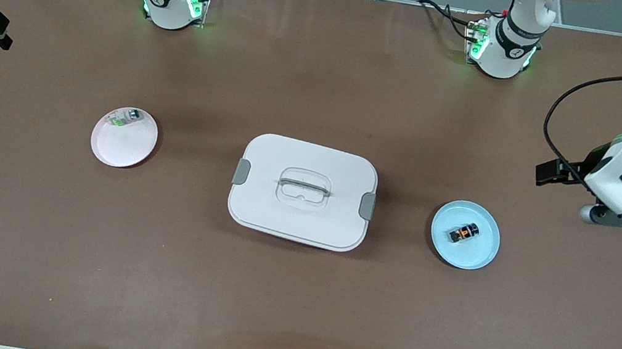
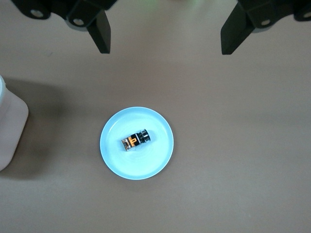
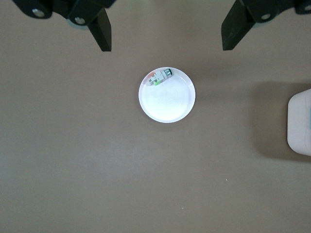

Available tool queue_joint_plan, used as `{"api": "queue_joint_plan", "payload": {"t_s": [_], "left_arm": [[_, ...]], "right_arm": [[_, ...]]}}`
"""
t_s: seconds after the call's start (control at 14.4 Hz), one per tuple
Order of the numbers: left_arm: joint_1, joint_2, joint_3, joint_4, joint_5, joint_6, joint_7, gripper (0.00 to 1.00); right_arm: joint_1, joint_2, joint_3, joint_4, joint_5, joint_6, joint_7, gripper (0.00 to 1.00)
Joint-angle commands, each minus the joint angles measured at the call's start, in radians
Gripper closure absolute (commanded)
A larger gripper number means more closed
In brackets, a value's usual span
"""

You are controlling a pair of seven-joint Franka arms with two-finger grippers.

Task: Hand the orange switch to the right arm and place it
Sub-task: 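Move the left gripper over the orange switch on the blue plate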

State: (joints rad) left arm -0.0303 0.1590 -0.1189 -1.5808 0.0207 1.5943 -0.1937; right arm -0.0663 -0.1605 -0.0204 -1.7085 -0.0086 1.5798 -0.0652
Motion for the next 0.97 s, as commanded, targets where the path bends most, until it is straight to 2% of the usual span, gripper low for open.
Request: {"api": "queue_joint_plan", "payload": {"t_s": [0.0,0.55,0.9], "left_arm": [[-0.003,0.025,0.002,-0.051,-0.007,0.073,-0.039,0.00],[-0.022,0.039,-0.002,-0.329,-0.013,0.461,-0.269,0.00],[-0.046,0.137,-0.004,-0.358,-0.013,0.599,-0.421,0.00]], "right_arm": [[0.003,-0.007,0.002,0.004,-0.004,-0.011,0.016,0.00],[0.003,-0.007,0.002,0.004,-0.004,-0.011,0.015,0.00],[0.003,-0.007,0.004,0.004,-0.004,-0.011,0.016,0.00]]}}
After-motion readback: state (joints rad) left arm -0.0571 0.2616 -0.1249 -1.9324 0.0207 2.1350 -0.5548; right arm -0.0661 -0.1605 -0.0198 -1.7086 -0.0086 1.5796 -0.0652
